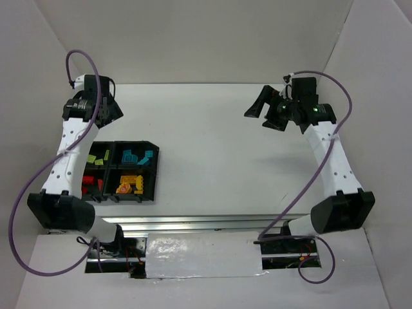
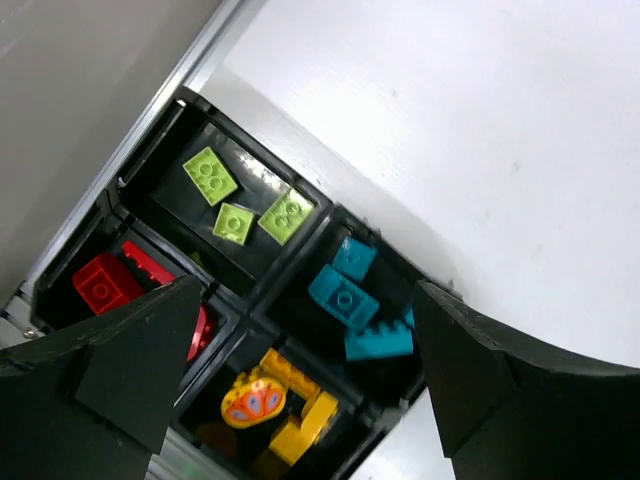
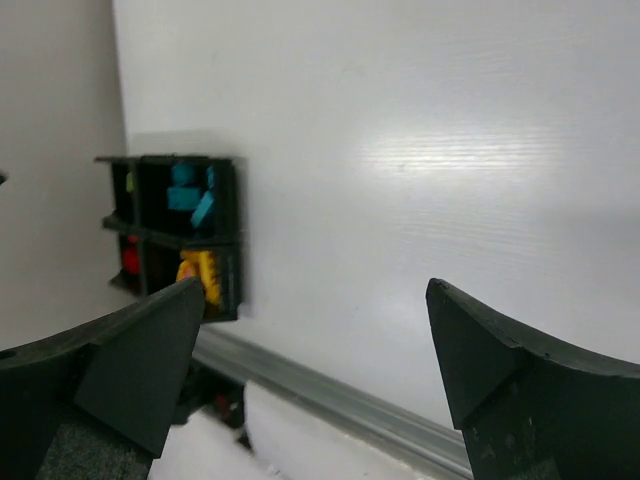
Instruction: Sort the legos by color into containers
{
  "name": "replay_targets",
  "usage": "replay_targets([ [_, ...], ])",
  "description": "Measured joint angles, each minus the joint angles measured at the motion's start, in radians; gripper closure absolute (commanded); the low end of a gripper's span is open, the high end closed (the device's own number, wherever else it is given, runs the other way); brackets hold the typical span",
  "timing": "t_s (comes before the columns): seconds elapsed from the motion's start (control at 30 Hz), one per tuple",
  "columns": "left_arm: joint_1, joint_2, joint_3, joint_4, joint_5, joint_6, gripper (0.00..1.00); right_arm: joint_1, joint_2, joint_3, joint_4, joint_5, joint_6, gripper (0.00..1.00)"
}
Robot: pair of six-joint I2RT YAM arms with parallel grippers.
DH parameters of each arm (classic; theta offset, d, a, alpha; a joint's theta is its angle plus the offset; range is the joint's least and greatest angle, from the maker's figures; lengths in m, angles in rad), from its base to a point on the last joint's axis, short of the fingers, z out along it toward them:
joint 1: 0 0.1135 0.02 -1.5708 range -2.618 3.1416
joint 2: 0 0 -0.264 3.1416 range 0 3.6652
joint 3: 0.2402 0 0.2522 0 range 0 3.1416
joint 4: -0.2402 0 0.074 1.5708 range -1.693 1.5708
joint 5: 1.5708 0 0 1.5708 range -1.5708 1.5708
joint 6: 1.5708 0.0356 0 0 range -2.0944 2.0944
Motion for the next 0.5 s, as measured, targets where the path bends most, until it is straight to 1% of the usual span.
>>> replay_targets([
  [0.13, -0.084, -0.100, -0.001, -0.029, 0.003, 0.047, 0.01, 0.010, -0.146, 0.016, -0.078, 0.175, -0.041, 0.00],
  [0.23, -0.119, -0.172, -0.027, -0.037, 0.022, 0.066, 0.01, 0.020, -0.273, 0.047, -0.123, 0.298, -0.071, 0.00],
  [0.33, -0.129, -0.262, -0.090, -0.048, 0.053, 0.074, 0.01, 0.042, -0.417, 0.049, -0.159, 0.389, -0.090, 0.00],
  [0.5, -0.129, -0.444, -0.177, -0.097, 0.099, 0.119, 0.00, 0.054, -0.634, 0.015, -0.234, 0.478, -0.107, 0.00],
])
